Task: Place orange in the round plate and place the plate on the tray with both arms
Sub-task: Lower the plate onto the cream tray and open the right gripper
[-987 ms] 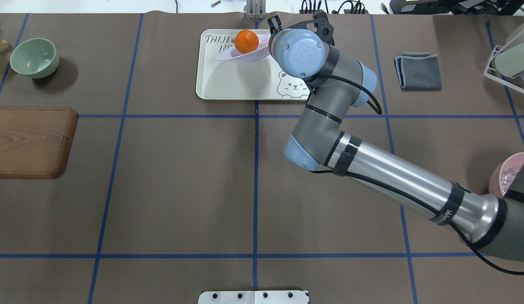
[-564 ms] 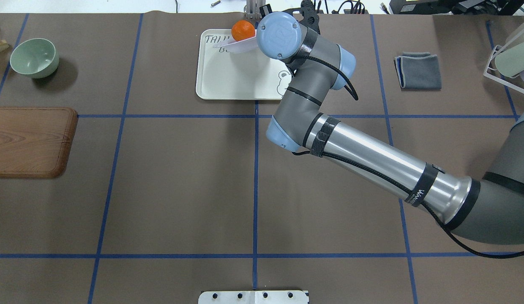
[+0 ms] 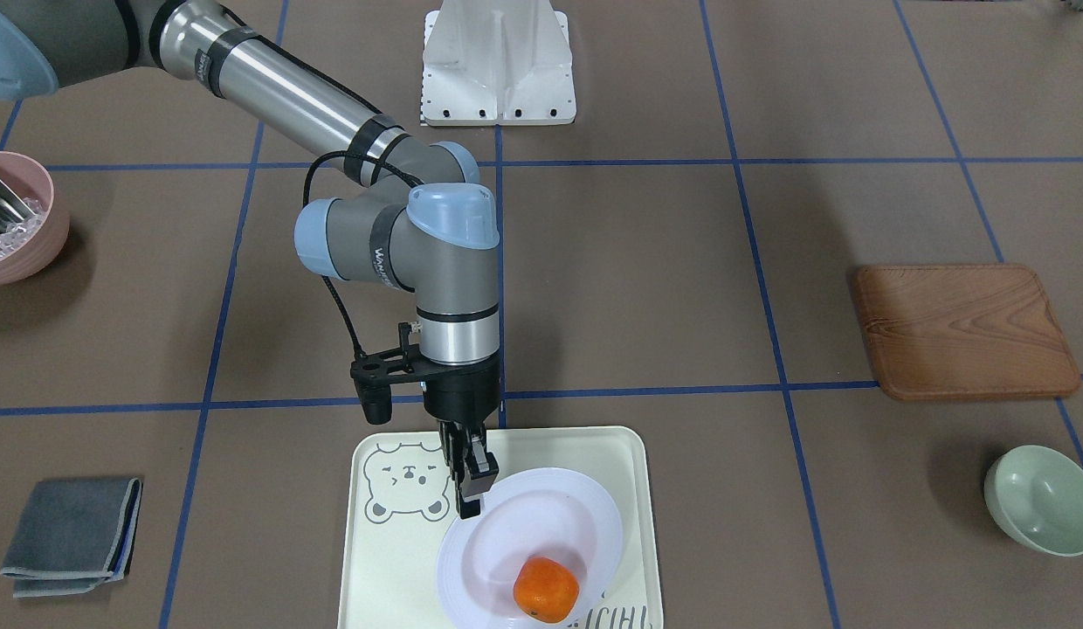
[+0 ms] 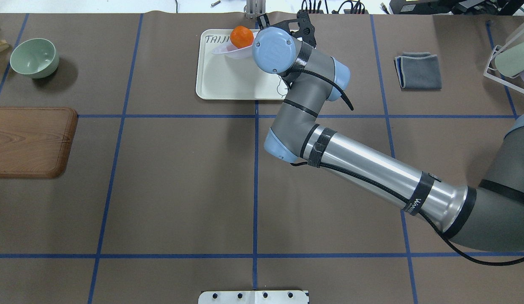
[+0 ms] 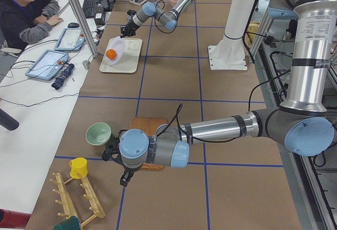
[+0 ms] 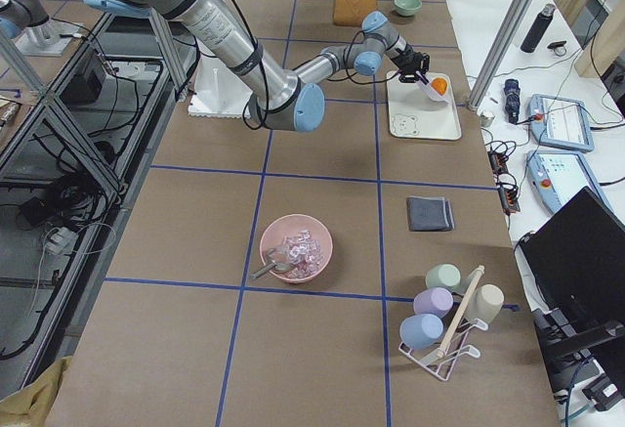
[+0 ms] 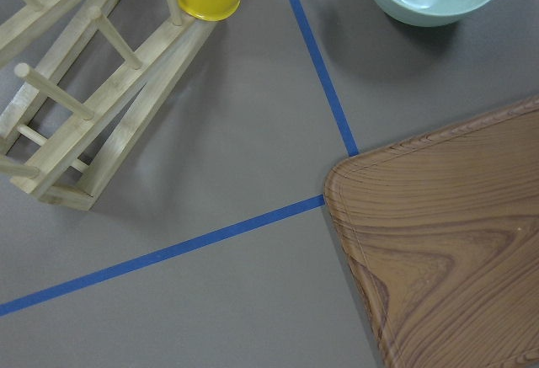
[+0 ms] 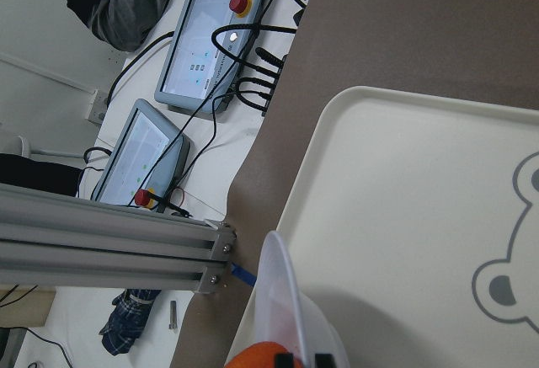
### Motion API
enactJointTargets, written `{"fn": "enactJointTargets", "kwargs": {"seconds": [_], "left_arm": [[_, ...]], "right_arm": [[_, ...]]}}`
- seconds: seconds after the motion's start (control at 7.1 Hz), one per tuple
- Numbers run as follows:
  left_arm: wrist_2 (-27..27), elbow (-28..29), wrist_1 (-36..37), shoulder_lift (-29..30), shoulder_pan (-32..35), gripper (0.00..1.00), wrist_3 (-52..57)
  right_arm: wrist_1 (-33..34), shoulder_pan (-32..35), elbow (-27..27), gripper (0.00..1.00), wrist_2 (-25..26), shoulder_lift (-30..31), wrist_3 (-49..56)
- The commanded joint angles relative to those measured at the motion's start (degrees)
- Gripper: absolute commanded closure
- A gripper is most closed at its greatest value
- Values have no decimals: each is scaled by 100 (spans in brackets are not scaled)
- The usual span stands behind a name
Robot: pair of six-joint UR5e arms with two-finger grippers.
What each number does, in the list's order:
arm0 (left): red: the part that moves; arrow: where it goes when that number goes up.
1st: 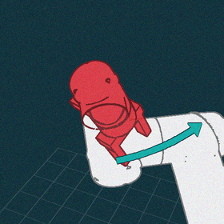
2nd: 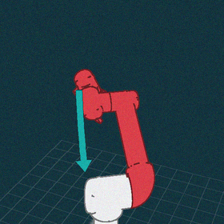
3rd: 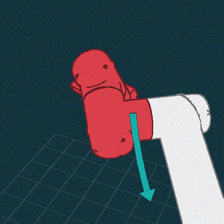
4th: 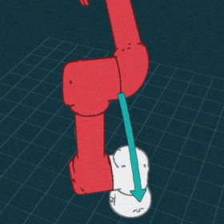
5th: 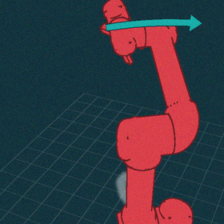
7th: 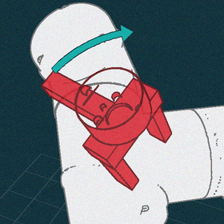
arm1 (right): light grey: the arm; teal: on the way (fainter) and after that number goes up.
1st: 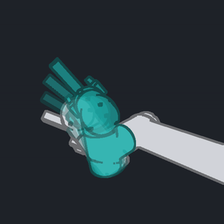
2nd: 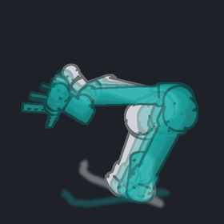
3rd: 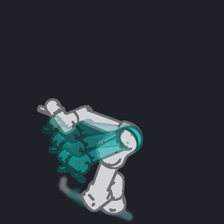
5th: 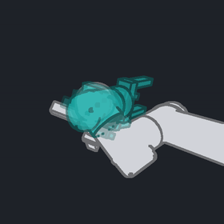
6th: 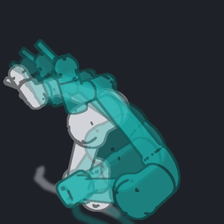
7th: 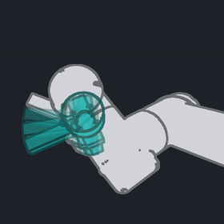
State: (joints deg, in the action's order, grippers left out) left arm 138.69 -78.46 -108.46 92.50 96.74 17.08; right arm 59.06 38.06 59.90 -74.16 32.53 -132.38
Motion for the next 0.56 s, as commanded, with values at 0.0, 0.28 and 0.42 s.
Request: {"fn": "enactJointTargets", "kwargs": {"seconds": [0.0,0.28,0.42], "left_arm": [[0,-12,0,13,-6,1,-3],[0,-12,0,5,-6,1,-3],[0,-12,0,5,-6,1,-3]], "right_arm": [[18,-88,589,0,33,357,630],[53,-79,1032,0,-28,596,1019],[288,-53,1215,0,-211,692,1413]]}}
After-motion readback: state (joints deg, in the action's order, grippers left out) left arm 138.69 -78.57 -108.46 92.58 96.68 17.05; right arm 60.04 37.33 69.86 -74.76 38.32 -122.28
